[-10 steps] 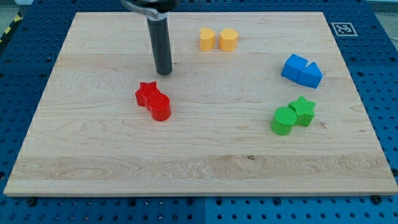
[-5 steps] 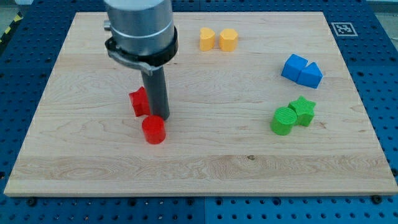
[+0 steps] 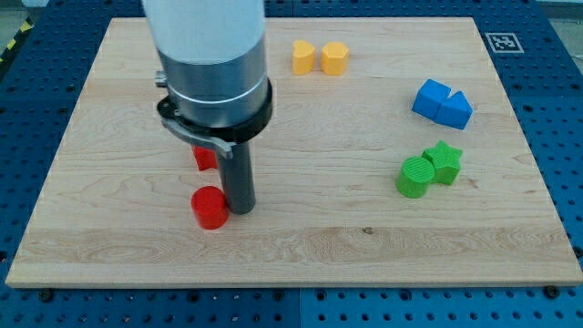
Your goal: Move red circle to the bottom left
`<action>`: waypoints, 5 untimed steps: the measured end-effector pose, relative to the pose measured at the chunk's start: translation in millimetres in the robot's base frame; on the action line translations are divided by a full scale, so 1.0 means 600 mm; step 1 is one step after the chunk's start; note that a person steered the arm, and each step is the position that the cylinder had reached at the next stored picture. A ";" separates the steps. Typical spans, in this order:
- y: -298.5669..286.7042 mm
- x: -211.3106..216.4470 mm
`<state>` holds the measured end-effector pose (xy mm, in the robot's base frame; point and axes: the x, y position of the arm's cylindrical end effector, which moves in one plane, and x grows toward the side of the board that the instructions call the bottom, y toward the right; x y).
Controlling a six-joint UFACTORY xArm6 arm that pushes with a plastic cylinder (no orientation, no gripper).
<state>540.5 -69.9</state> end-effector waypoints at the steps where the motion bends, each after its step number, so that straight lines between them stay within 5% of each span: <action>1: -0.028 0.003; 5: -0.139 0.026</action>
<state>555.9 -153.3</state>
